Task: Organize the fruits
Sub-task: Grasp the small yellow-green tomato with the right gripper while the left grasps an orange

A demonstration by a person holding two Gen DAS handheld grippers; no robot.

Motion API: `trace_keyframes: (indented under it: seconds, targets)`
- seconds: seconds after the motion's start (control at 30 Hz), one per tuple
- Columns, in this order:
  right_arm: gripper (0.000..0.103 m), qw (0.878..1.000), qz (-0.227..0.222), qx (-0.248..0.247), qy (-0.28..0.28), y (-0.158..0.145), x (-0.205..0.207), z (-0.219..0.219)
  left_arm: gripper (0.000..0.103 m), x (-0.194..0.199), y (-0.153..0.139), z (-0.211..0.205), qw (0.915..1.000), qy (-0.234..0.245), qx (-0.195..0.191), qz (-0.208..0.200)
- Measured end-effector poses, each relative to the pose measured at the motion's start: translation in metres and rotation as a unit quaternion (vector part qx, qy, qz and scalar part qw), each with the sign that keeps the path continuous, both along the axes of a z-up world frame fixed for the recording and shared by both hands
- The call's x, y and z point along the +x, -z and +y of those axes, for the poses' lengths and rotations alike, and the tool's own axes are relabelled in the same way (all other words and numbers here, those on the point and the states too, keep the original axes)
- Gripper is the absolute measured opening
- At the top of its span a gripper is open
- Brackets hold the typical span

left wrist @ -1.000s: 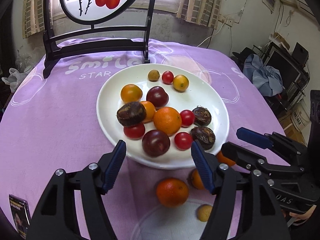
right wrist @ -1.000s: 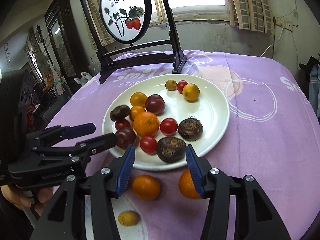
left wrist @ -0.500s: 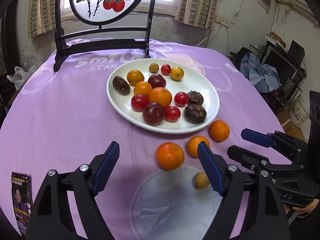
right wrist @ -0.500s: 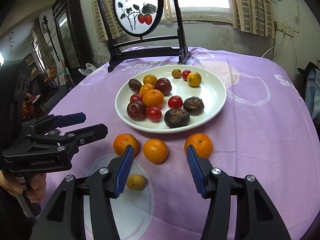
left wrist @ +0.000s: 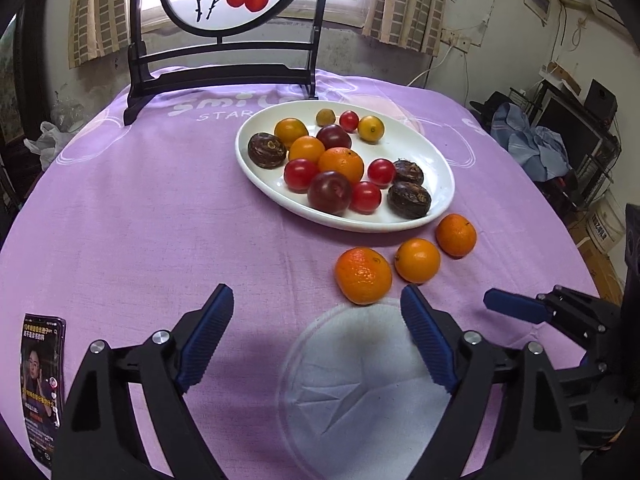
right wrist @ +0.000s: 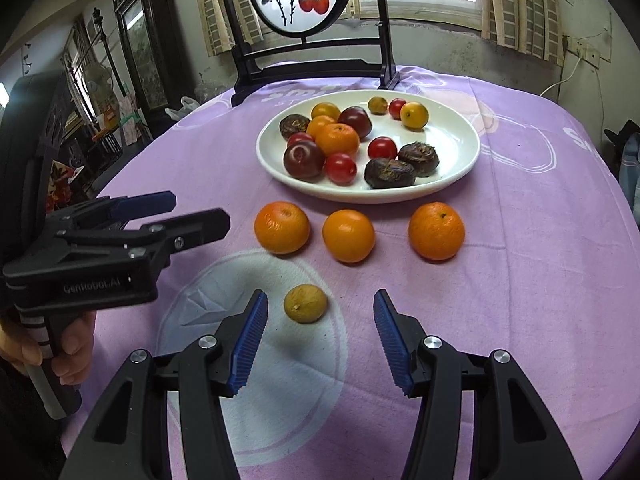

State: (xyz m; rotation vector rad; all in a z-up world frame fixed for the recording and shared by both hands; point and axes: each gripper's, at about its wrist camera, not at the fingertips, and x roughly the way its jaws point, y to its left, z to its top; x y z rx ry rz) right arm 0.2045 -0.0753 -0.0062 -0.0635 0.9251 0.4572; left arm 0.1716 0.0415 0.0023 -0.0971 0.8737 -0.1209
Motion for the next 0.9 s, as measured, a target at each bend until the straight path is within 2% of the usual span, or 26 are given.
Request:
trace_keyframes:
  seconds: [0.23,0.33,0.43,0.47,0.53,0.57,0.9]
  targets:
    - [0.056,0.999,0.009,-0.032,-0.003,0.014,0.001,0.02,0.084,0.002,0.005,0.009,1.0,-0.003,0.002,-0.006]
    - [0.055,0.999,0.025,-0.046,-0.003,0.021,0.006,0.027,0.084,0.003,0.007,0.013,1.0,-0.004,-0.008,-0.002]
    - [0.049,0.998,0.032,-0.055,-0.005,0.028,0.009,0.035,0.084,0.003,0.008,0.015,0.9999,-0.003,-0.014,0.0]
    - [0.042,0.998,0.029,-0.061,-0.003,0.029,0.01,0.037,0.084,0.003,0.009,0.016,0.9999,-0.003,-0.015,0.001]
    - [0.032,0.997,0.02,-0.071,0.002,0.03,0.01,0.04,0.084,0.004,0.01,0.016,0.9998,-0.002,-0.019,0.003]
    - [0.028,0.997,0.02,-0.072,0.004,0.03,0.01,0.039,0.084,0.004,0.01,0.016,0.9998,-0.002,-0.02,0.004]
    - [0.028,0.999,0.013,-0.037,0.026,0.017,-0.003,0.011,0.084,0.005,0.019,0.01,0.9995,0.008,-0.022,0.018]
